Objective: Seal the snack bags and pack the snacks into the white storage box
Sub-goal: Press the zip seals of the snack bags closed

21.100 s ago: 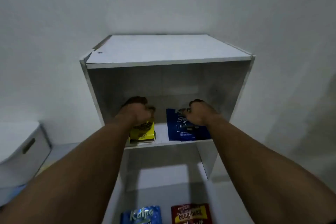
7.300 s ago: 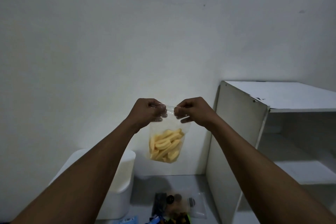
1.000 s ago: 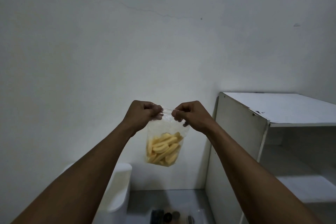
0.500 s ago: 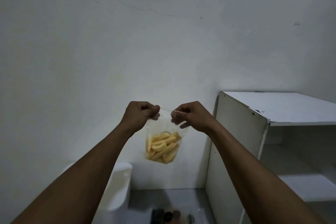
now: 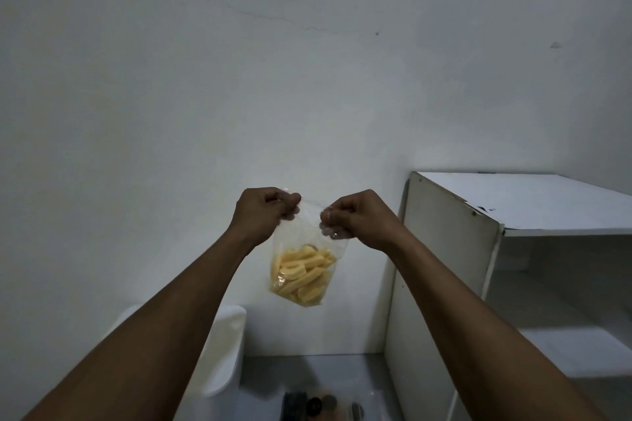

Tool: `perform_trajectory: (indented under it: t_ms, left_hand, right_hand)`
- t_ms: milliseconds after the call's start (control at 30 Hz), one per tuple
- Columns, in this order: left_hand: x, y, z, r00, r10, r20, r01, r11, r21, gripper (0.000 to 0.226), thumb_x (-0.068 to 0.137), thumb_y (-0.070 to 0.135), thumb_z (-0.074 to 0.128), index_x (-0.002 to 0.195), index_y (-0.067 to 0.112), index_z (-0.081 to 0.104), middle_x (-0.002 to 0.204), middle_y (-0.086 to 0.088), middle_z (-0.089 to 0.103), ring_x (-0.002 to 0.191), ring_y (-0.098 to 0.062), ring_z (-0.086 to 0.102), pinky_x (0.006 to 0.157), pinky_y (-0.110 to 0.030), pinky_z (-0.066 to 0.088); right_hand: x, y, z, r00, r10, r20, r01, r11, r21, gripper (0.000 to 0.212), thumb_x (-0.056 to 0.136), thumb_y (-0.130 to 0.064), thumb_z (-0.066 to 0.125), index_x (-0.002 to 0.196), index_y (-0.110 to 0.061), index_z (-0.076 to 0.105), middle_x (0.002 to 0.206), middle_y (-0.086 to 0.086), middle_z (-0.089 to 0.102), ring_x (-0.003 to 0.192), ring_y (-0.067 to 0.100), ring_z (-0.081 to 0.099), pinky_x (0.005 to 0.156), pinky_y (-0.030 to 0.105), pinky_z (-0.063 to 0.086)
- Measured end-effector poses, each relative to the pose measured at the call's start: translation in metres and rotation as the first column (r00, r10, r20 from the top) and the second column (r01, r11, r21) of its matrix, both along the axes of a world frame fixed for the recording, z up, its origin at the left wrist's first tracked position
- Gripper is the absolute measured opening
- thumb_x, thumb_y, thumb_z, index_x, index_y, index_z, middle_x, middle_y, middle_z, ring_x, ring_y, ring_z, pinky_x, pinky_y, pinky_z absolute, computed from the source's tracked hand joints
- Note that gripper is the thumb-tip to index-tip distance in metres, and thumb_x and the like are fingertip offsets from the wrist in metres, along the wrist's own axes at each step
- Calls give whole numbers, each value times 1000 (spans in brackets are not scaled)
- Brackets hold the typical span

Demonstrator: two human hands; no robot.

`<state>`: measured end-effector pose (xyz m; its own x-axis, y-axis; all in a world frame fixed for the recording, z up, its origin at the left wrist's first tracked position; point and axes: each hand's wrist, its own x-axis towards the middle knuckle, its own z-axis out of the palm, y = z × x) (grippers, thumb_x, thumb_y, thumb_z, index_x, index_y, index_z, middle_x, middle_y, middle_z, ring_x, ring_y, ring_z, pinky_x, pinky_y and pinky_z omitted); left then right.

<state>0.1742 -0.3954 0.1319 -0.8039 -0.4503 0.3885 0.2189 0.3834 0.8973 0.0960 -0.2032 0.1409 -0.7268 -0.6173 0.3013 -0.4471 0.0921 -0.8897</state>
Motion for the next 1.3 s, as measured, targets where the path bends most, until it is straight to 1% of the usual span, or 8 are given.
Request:
perform_trajectory:
  t_ms: [133,267,433,533,667,900,1133,1300]
  left_hand:
    - [-2,10,1,934,356,18,-351,928,-124,37,74,51,79,87,20,65,81,5,70,75,-12,67,71,-28,52]
    - [-2,27,5,990,64,129,-95,965,245,43,81,40,78,82,-2,70,79,-14,74,69,-22,75,67,-34,63]
    - [-2,29,5,993,-23,113,-20,931,365,19,85,10,73,88,-9,70,85,-22,73,76,-25,76,69,-33,63]
    - [-3,29,4,991,-31,133,-20,930,366,11,85,2,68,88,-8,71,84,-21,73,79,-27,76,71,-34,63]
    - [-4,28,4,986,-84,141,36,949,314,11,86,-1,66,91,-9,71,87,-20,75,75,-24,75,71,-32,62]
    - [-2,27,4,972,-181,148,132,948,288,16,91,1,64,102,-9,67,89,-16,72,73,-20,72,75,-33,62]
    - [-1,23,-2,978,-139,157,88,952,293,14,90,3,63,97,-7,70,91,-17,72,78,-22,73,80,-37,61]
    - [0,19,-3,994,-50,97,9,924,383,13,88,-2,62,92,-13,68,85,-23,71,65,-22,73,61,-27,60]
  right_hand:
    - [-1,-3,-4,986,-120,-120,123,992,21,14,91,-12,69,91,0,76,83,12,77,77,20,76,78,37,63]
    - [4,-8,-13,926,-222,-305,255,964,74,12,90,-22,68,89,-15,78,74,-1,76,71,12,74,79,39,61]
    - [11,-9,-20,906,-230,-354,279,956,92,11,89,-22,68,89,-18,78,71,-2,75,68,13,71,78,40,59]
    - [13,-7,-22,919,-197,-341,245,964,103,14,89,-29,69,88,-18,78,73,-3,75,70,13,72,78,40,59]
    - [20,-6,-16,975,-168,-144,179,981,68,49,85,-53,68,77,-5,74,72,3,76,74,23,74,73,38,59]
    - [19,-1,-11,985,-74,155,79,997,-24,20,92,-4,56,92,13,67,88,27,74,74,28,74,74,37,60]
    - [24,-4,-13,979,-52,195,57,998,-19,21,97,-7,55,100,10,67,93,23,75,80,26,75,70,32,62]
    - [24,-11,-19,997,-76,30,71,988,140,40,79,-46,79,97,-11,70,88,5,78,87,20,75,78,34,62]
